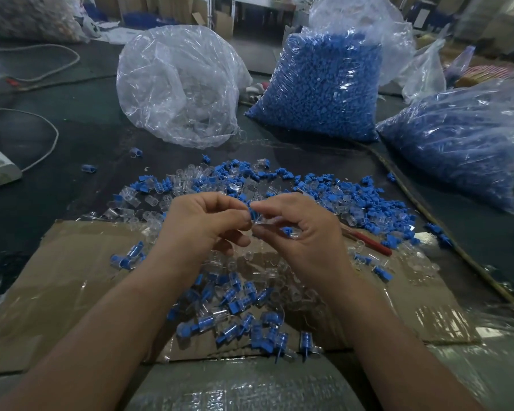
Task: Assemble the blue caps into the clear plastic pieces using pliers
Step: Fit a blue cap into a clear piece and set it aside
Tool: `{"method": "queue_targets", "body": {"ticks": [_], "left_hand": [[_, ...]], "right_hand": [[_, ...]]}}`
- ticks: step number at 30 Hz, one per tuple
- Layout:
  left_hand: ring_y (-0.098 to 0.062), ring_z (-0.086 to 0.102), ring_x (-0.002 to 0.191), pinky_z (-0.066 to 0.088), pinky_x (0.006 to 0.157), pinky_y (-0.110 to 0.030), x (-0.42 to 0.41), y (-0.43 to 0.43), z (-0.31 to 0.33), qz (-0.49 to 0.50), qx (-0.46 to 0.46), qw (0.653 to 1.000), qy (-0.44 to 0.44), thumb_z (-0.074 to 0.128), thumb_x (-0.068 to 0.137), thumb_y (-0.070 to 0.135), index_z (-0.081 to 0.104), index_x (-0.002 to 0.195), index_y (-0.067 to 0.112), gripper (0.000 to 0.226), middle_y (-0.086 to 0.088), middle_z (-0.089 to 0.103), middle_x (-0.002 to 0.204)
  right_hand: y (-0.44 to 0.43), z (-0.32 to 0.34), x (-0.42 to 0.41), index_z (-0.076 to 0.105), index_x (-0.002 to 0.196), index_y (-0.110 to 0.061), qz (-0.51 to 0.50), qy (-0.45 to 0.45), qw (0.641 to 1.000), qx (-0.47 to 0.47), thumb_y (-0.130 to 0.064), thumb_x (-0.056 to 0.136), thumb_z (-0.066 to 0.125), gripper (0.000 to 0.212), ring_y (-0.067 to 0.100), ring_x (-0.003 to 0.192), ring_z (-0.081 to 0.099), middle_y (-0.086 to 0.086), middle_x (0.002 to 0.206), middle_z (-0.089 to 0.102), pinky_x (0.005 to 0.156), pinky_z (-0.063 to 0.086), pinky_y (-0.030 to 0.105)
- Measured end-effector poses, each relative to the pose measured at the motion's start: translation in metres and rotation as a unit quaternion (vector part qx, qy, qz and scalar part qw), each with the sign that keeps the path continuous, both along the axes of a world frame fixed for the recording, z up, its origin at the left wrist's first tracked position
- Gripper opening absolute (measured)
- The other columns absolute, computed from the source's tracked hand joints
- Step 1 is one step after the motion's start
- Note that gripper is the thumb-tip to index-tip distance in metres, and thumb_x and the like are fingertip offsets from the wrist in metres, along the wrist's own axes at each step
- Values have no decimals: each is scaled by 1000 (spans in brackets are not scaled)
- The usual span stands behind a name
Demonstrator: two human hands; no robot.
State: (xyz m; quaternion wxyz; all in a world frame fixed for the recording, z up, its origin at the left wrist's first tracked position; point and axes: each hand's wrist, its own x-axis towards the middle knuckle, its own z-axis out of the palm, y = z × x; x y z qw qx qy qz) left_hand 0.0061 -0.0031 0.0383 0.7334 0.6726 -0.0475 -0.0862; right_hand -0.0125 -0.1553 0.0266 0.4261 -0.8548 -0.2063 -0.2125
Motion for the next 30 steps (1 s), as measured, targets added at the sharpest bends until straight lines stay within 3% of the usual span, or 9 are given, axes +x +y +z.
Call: {"method": "queue_targets", "body": {"ticks": [5, 16, 24, 28, 30], "left_hand": [[-11, 58, 41, 39, 35, -16, -1, 0, 2, -7, 13, 1000, 14, 64, 75, -4, 64, 68, 7, 14, -4, 65, 53], [-12, 59, 43, 47, 41, -17, -3, -1, 4, -32, -11, 999, 27, 62, 75, -9, 63, 67, 3, 14, -6, 64, 52], [-12, 61, 45, 48, 42, -17, -1, -1, 1, -44, -16, 998, 32, 66, 67, -2, 64, 70, 3, 6, -7, 66, 55], [-14, 63, 47, 48, 44, -17, 0, 2, 1, -58, -16, 998, 35, 68, 55, 7, 65, 68, 3, 14, -8, 67, 57], [-15, 63, 47, 48, 44, -17, 0, 2, 1, -61, -8, 997, 34, 69, 59, 2, 64, 67, 3, 9, -9, 66, 56]], "right_hand": [[-1, -2, 1, 62, 105, -24, 27, 29, 998, 46, -10, 77, 69, 32, 2, 84, 62, -14, 90, 63, 74, 49, 13], [-5, -3, 1, 63, 101, -16, 33, 1, 997, 76, -12, 69, 73, 33, -7, 74, 62, -24, 80, 61, 67, 49, 9], [-6, -5, 3, 63, 101, -12, 26, -5, 997, 74, -10, 69, 74, 34, -5, 75, 64, -16, 82, 64, 68, 52, 13], [-8, -4, 3, 63, 101, -10, 37, 18, 996, 80, -7, 69, 73, 34, -1, 76, 65, -11, 82, 65, 69, 53, 15], [-7, -4, 3, 63, 101, -9, 41, 17, 996, 79, -6, 69, 73, 34, -2, 76, 65, -11, 83, 65, 69, 52, 13]]}}
